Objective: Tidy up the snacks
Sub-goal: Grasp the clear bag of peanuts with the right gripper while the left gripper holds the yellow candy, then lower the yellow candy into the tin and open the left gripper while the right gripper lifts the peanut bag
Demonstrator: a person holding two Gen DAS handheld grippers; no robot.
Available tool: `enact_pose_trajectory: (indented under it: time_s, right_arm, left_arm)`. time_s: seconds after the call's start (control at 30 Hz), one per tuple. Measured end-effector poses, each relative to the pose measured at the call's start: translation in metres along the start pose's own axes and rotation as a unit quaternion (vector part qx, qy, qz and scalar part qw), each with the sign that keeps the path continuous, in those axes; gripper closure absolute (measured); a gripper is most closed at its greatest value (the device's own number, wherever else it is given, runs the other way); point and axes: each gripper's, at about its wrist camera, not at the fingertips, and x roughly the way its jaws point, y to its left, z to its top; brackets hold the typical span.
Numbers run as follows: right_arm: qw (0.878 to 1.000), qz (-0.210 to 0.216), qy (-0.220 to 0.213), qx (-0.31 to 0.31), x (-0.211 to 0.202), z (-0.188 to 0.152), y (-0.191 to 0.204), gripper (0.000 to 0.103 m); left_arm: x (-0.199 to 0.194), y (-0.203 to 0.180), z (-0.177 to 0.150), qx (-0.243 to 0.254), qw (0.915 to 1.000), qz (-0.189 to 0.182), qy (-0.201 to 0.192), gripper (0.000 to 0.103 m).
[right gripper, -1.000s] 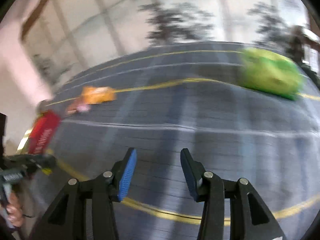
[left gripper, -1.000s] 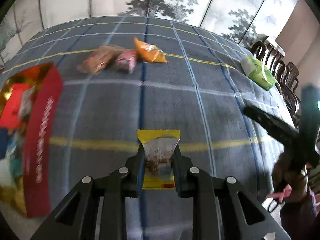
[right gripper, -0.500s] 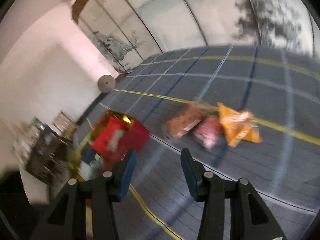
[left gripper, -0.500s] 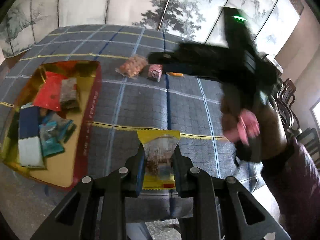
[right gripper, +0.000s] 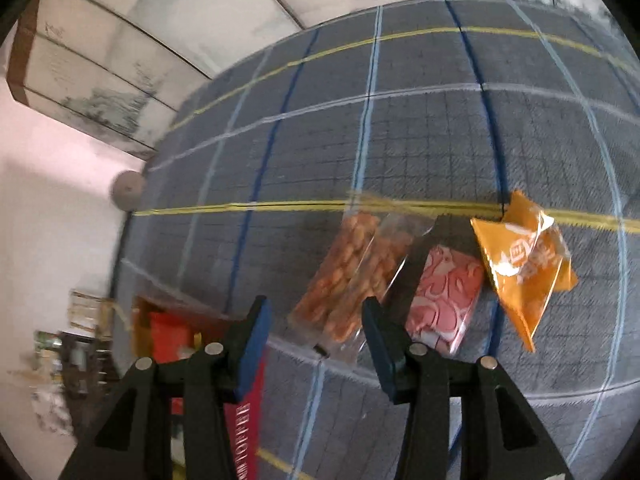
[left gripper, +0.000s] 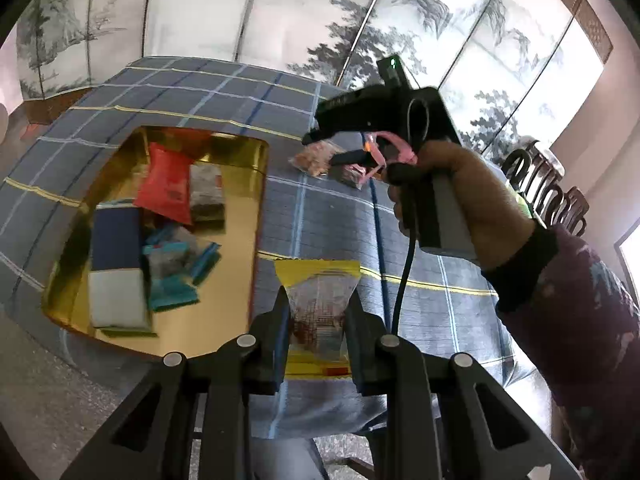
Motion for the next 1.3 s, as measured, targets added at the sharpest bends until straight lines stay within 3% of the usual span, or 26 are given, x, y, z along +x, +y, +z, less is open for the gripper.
enact_pose_trajectory:
  time_s: [0.1, 0.33, 0.53, 0.57, 0.6, 0.63, 0.7, 0.73, 0.83, 0.97, 1.07, 1.3]
  right_arm:
    - [0.999, -0.032, -0.003, 0.006, 0.006, 0.003, 0.000, 0.054]
    - [0.997, -0.057, -0.006, 0.054, 0.017, 0.021, -0.005, 0.050]
    - [0.991, -0.134, -0.009, -0.005, 0.039, 0.024, 0.026, 0.045]
    - [0.989, -0.146, -0.013, -0.026, 0.040, 0.020, 0.031, 0.047]
    - [0.986, -0.158, -0.018, -0.047, 0.041, 0.018, 0.036, 0.060]
    - [0.983, -0.166, -0.023, -0.076, 0.041, 0.014, 0.039, 0.063]
    - [0.986, -0.134, -0.019, -0.095, 0.036, 0.010, 0.036, 0.064]
    - [0.990, -0.094, -0.016, -0.104, 0.029, 0.004, 0.033, 0.064]
    - [0.982, -0.013, -0.069, -0.175, -0.019, -0.037, 0.040, 0.064]
    - [0.969, -0.027, -0.116, -0.218, -0.072, -0.100, 0.030, 0.064]
    - [0.965, -0.052, -0.154, -0.208, -0.104, -0.135, -0.001, 0.064]
    - [0.964, -0.100, -0.197, -0.148, -0.130, -0.149, -0.077, 0.064]
  left_arm:
    - [-0.009, 0.011, 0.000, -0.003, 1.0000, -0.004, -0.008, 0.081]
    - [-0.014, 0.027, -0.002, -0.002, 0.9999, -0.009, -0.008, 0.081]
    - [-0.014, 0.036, -0.001, -0.010, 0.9999, -0.005, -0.005, 0.081]
    - [-0.015, 0.037, -0.002, -0.011, 0.9999, -0.004, -0.006, 0.081]
    - [-0.016, 0.038, -0.002, -0.013, 0.9999, -0.004, -0.007, 0.081]
    - [-0.016, 0.038, -0.002, -0.014, 0.9999, -0.003, -0.007, 0.081]
    - [-0.019, 0.039, -0.002, -0.016, 0.9998, 0.001, -0.006, 0.081]
    - [-0.021, 0.040, -0.003, -0.019, 0.9998, 0.002, -0.010, 0.081]
    - [-0.029, 0.043, -0.004, -0.022, 0.9995, 0.011, -0.020, 0.081]
    - [-0.034, 0.048, -0.006, -0.030, 0.9990, 0.027, -0.022, 0.081]
    - [-0.037, 0.047, -0.009, -0.026, 0.9984, 0.042, -0.026, 0.081]
    - [-0.042, 0.049, -0.006, -0.023, 0.9968, 0.061, -0.046, 0.081]
